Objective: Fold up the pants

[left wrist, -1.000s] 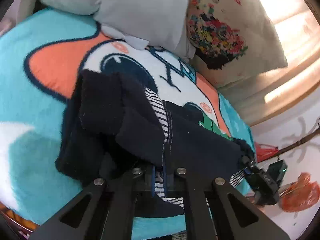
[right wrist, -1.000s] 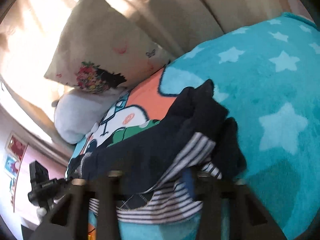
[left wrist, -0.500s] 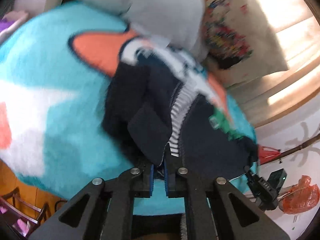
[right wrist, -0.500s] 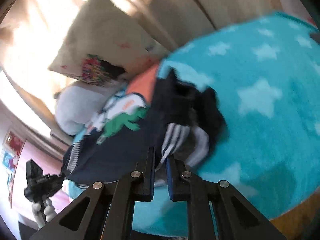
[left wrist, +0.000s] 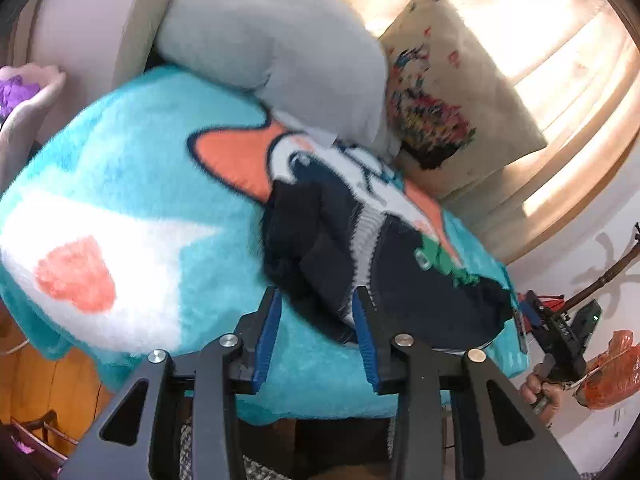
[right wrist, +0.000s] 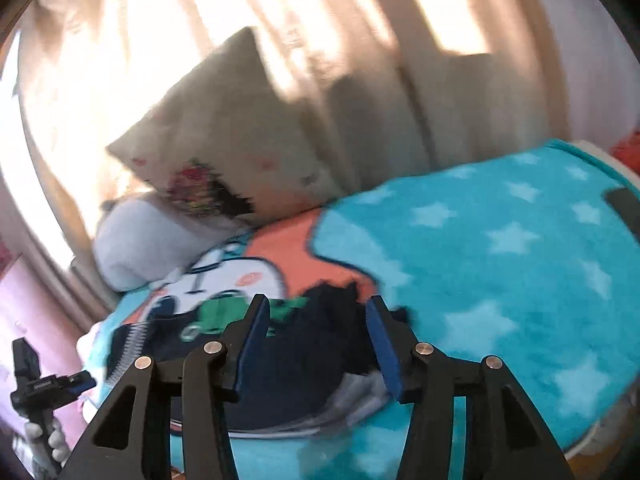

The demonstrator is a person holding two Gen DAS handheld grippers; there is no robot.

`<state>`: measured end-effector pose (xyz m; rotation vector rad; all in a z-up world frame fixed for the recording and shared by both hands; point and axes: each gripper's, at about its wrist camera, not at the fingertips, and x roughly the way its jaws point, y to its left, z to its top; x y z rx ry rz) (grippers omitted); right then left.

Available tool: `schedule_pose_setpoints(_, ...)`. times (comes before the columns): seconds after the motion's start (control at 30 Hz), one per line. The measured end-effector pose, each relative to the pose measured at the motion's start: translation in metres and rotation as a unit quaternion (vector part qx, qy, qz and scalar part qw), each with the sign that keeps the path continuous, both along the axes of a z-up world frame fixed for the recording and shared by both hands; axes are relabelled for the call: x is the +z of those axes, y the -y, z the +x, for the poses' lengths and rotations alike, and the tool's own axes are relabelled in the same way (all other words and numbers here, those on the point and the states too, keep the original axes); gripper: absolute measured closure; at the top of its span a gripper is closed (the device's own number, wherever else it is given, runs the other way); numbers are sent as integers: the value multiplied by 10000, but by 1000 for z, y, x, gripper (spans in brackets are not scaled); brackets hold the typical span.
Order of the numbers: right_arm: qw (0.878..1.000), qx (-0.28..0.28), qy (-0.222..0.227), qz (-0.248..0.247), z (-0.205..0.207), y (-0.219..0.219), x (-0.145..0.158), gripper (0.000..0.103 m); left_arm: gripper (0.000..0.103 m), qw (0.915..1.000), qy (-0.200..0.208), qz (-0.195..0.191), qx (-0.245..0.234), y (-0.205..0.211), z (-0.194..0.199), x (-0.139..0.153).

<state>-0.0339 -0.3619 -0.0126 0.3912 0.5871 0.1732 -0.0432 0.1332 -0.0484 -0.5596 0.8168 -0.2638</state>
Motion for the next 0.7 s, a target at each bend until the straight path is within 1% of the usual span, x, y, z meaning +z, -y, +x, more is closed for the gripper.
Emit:
schedule_pose_setpoints(0.07,9993,333,-58,187,12,-16,-6,48,56,9998,150,106,-67,12,5,11)
schedule_pose_setpoints(0.13,9983,500,-151,245,23,-26,-15,48,52,9994,230,201,-162,24,13,18)
schedule_pose_setpoints(0.23,9975,526,-380,280,42,-34,-32,48,49,9981,357,363,-337,54,36,23)
schedule_pose_setpoints(0.33,9972,302,-596,333,51,-25,-49,48,49,9982,245,480,-281,67,59,12)
schedule_pose_setpoints(0.4,9968,124,-683,390,51,-16,-58,48,49,9976,36,692,-35,66,74,-5)
schedule_pose_setpoints(0.43,9964,66,-714,460,50,-11,-62,49,49,9976,-57,696,31,63,79,-14)
schedule_pose_setpoints(0.47,9958,24,-740,540,50,-6,-65,49,49,9986,-151,499,29,58,82,-24)
schedule_pose_setpoints(0.53,9944,-33,-780,712,50,2,-71,50,50,9994,-62,333,78,53,76,-26)
schedule_pose_setpoints(0.57,9940,-48,-784,759,51,3,-71,50,50,9994,-10,311,122,52,71,-25)
schedule_pose_setpoints(0.63,9940,-101,-789,753,51,2,-69,50,50,9992,27,358,175,53,62,-20)
schedule_pose_setpoints(0.7,9937,-241,-713,835,45,-1,-62,48,50,9982,146,541,217,55,49,-9)
